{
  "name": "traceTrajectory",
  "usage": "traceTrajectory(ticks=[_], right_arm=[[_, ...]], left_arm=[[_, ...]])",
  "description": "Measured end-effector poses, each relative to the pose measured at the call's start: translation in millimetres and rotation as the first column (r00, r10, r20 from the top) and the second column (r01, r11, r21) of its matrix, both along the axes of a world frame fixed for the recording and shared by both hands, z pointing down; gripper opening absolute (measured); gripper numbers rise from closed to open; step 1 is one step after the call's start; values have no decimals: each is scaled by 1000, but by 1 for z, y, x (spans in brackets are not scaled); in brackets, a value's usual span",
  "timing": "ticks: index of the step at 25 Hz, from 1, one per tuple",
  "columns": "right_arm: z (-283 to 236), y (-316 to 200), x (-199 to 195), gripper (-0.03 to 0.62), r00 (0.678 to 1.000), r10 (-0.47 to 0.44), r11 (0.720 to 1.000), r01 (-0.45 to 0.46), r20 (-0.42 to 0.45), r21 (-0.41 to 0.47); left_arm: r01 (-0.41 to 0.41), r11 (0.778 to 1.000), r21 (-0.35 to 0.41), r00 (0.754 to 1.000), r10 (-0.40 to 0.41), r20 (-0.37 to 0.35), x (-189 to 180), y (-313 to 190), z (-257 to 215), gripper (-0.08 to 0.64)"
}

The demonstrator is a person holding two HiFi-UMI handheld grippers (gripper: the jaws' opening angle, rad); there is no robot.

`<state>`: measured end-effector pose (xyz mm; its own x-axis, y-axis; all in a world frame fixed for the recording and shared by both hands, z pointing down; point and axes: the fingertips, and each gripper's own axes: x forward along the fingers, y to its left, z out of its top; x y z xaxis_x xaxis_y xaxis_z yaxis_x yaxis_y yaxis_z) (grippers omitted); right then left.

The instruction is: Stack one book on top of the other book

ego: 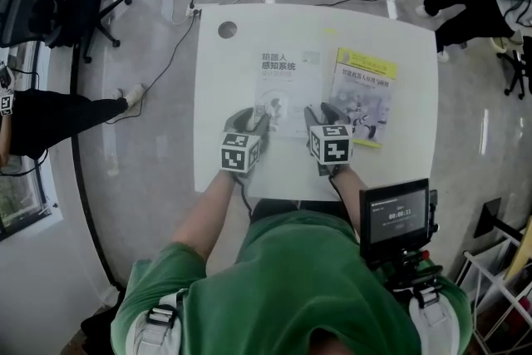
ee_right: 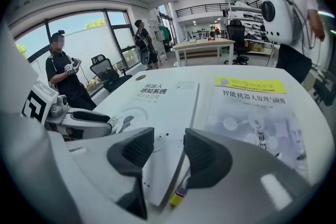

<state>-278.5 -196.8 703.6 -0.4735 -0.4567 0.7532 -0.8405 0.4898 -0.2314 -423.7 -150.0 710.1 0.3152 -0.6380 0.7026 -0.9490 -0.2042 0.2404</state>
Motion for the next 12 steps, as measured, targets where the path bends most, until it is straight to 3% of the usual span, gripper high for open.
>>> traceTrajectory(ticks=[12], right_arm=[[8, -13, -6, 216, 990, -16, 997, 7, -137, -72]], left_arm=[[-29, 992, -123, 1000, 29, -5, 3, 0, 0, 198]])
